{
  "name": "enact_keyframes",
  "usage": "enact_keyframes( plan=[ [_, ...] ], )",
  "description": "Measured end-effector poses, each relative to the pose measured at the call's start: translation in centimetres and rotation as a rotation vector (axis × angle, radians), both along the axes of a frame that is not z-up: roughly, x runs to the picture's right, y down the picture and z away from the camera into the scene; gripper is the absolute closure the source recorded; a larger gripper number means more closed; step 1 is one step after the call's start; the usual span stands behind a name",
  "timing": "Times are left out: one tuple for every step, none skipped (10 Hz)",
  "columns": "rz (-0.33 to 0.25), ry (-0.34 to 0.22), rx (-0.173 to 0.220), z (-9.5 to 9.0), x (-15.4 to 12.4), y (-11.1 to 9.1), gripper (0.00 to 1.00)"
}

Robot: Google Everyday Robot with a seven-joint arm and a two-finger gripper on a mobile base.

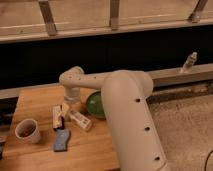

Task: Stand the bottle upright

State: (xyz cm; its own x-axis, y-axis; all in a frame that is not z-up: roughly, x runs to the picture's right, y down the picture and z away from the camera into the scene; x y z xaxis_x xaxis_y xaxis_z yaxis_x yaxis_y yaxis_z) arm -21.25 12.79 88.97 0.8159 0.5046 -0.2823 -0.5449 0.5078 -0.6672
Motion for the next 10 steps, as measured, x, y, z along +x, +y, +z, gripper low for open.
enact_keyframes(
  plan=[
    [-0.003,-0.003,-0.008,0.1,-0.2,0.3,0.2],
    [-0.005,-0.006,-0.014,0.3,-0.4,0.6,0.2],
    [-0.008,-0.01,-0.023,0.4,-0.6,0.9,0.2],
    [-0.009,-0.012,-0.028,0.6,-0.6,1.0,0.2],
    [-0.013,-0.015,-0.035,0.7,-0.8,1.3,0.2],
    [-0.018,-0.018,-0.041,0.7,-1.0,1.5,0.21],
    [-0.023,-0.022,-0.045,0.7,-1.1,1.7,0.27],
    [-0.024,-0.022,-0.044,0.7,-1.0,1.6,0.35],
    [-0.025,-0.023,-0.044,0.6,-1.0,1.5,0.47],
    [-0.026,-0.025,-0.043,0.5,-1.1,1.4,0.58]
  ],
)
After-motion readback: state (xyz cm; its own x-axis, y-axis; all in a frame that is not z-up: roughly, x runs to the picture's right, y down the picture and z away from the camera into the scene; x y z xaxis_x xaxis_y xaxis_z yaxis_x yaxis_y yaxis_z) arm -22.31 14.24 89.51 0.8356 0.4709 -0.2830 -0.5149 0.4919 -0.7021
